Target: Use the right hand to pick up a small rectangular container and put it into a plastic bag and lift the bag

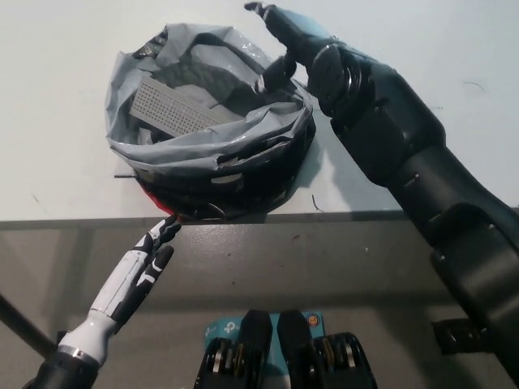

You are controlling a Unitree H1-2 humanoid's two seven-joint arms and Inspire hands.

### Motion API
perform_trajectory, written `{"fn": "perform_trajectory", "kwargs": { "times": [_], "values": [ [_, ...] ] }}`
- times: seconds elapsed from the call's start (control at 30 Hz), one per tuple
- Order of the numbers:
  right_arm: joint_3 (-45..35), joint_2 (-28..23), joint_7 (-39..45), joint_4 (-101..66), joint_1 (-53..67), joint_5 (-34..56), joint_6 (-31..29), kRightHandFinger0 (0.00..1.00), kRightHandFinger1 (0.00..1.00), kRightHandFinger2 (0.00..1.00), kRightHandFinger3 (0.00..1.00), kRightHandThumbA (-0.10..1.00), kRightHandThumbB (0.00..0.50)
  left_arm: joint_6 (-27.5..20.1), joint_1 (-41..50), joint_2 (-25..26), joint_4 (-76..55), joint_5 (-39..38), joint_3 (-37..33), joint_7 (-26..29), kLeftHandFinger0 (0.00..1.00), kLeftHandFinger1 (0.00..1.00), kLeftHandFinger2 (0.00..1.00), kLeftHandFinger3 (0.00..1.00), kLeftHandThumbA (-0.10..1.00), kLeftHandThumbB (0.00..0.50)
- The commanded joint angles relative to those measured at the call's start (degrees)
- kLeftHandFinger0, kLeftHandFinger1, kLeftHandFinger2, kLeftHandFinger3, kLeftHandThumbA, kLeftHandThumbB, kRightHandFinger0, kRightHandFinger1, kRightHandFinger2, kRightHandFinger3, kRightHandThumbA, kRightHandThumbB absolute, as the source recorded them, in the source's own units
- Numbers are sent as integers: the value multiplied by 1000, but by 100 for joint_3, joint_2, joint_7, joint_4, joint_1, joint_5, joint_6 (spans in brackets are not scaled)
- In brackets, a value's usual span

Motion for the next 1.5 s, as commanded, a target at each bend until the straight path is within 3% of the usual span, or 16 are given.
{"fn": "perform_trajectory", "kwargs": {
  "times": [0.0, 0.27, 0.33, 0.37, 0.4, 0.5, 0.53, 0.57, 0.63, 0.73, 0.77, 0.87, 0.97, 1.07, 1.3, 1.47],
  "values": [
    [-27, -10, -306, 126, -245, -24, -280, 1000, 1000, 1000, 1000, 885, 500, -125, 0, 60, -97, 56, 22, 49, 958, 1000, 1000, 1000, 1000, 177],
    [21, 0, 52, 202, -153, 43, -105, 1000, 1000, 1000, 1000, 865, 493, -151, 89, 57, -102, 59, 6, 26, 957, 1000, 1000, 1000, 1000, 174],
    [15, 7, 234, 255, -186, 80, 89, 1000, 1000, 1000, 1000, 813, 401, -172, 109, 63, -95, 77, -11, 18, 955, 1000, 1000, 1000, 1000, 175],
    [-8, 14, 341, 309, -228, 124, 172, 752, 835, 938, 1000, 739, 322, -164, 112, 66, -99, 74, -12, 11, 955, 1000, 1000, 1000, 1000, 176],
    [-68, 21, 467, 387, -295, 210, 250, 463, 518, 630, 897, 659, 286, -153, 94, 70, -98, 70, -6, 8, 955, 1000, 1000, 1000, 1000, 176],
    [-156, 22, 525, 403, -337, 303, 317, 116, 181, 302, 484, 501, 242, -144, 67, 64, -100, 75, 3, 22, 951, 1000, 1000, 1000, 1000, 167],
    [-159, 23, 533, 369, -336, 291, 393, 102, 288, 410, 645, 440, 215, -140, 68, 64, -104, 83, 2, 24, 944, 1000, 1000, 1000, 1000, 157],
    [-184, 25, 544, 327, -328, 307, 478, 20, 137, 317, 648, 404, 209, -144, 69, 66, -105, 90, -1, 24, 943, 1000, 1000, 1000, 1000, 158],
    [-210, 19, 643, 267, -326, 341, 643, 1, 146, 369, 621, 379, 195, -132, 74, 65, -113, 86, 0, 21, 943, 1000, 1000, 1000, 1000, 171],
    [-144, -26, 1031, 343, -410, 360, 770, 205, 547, 901, 598, 350, 172, -112, 46, 72, -111, 73, 9, 11, 944, 1000, 1000, 1000, 1000, 179],
    [-133, -39, 1124, 390, -435, 372, 760, 189, 574, 935, 514, 339, 173, -100, 32, 78, -111, 78, 11, 9, 946, 1000, 1000, 1000, 1000, 184],
    [-92, -75, 1323, 355, -412, 379, 816, 112, 514, 847, 290, 349, 181, -74, 33, 78, -120, 55, 15, -5, 950, 1000, 1000, 1000, 1000, 191],
    [-70, -95, 1378, 389, -458, 361, 831, 115, 523, 859, 325, 385, 185, -85, -18, 79, -96, 52, 17, -6, 950, 1000, 1000, 1000, 1000, 193],
    [-137, -127, 1364, 270, -458, 401, 837, 95, 495, 844, 680, 418, 160, -107, -41, 83, -79, 67, 12, -2, 949, 1000, 1000, 1000, 1000, 199],
    [-732, -122, 1120, 194, -670, 838, 945, 113, 526, 875, 868, 366, 180, -143, -77, 99, -55, 137, -8, 15, 944, 1000, 1000, 1000, 1000, 201],
    [-2408, 63, 1672, -206, -846, 2456, 1440, 0, 337, 700, 613, 310, 179, -135, -102, 115, -53, 138, -15, -10, 946, 1000, 1000, 1000, 1000, 206]
  ]
}}
